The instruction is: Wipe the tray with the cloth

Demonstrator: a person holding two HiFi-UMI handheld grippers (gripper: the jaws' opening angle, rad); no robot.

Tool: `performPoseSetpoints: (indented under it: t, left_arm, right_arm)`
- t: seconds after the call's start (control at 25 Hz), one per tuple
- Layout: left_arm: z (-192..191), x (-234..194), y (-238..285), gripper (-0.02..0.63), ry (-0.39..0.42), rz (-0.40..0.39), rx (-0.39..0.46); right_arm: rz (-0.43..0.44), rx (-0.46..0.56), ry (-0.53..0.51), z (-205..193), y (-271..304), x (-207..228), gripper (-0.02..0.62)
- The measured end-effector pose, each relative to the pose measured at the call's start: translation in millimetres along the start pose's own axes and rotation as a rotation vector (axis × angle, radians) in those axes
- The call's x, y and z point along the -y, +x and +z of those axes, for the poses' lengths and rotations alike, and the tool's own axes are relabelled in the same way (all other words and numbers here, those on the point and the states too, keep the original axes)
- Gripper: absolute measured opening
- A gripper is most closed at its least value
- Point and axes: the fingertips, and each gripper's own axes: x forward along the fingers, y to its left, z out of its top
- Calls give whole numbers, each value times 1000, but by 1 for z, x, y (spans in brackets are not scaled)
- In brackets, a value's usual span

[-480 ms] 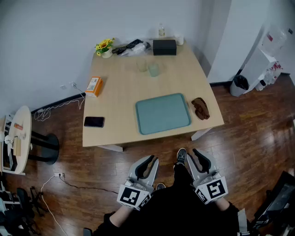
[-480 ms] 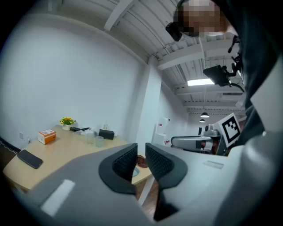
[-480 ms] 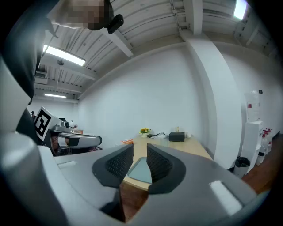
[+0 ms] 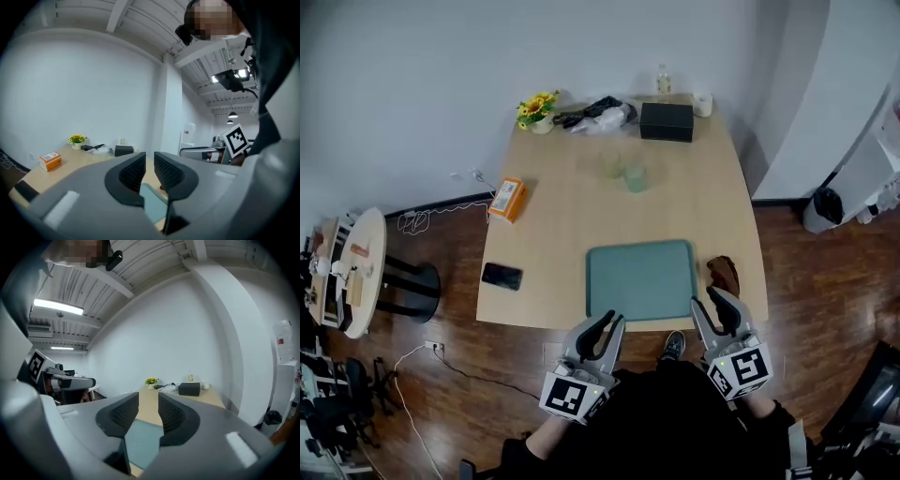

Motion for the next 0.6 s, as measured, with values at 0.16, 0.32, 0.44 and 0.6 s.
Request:
performPoseSetpoints:
  t: [0.16, 0.32, 0.44, 0.6]
  left_arm:
    - [-5, -22, 26, 37, -60, 39, -54]
    - [-16, -53, 38, 37, -107, 67, -76]
    - [-19, -78, 44, 37, -134, 82, -90]
    - [-23, -91, 50, 37, -133, 59, -108]
  right_arm:
    - [-77, -86, -24, -31, 37, 64, 231]
    - [-210, -274, -20, -107, 53, 139, 303]
    - [-285, -451, 9, -177, 60, 178, 368]
    - [-314, -751, 60, -274, 58, 195, 410]
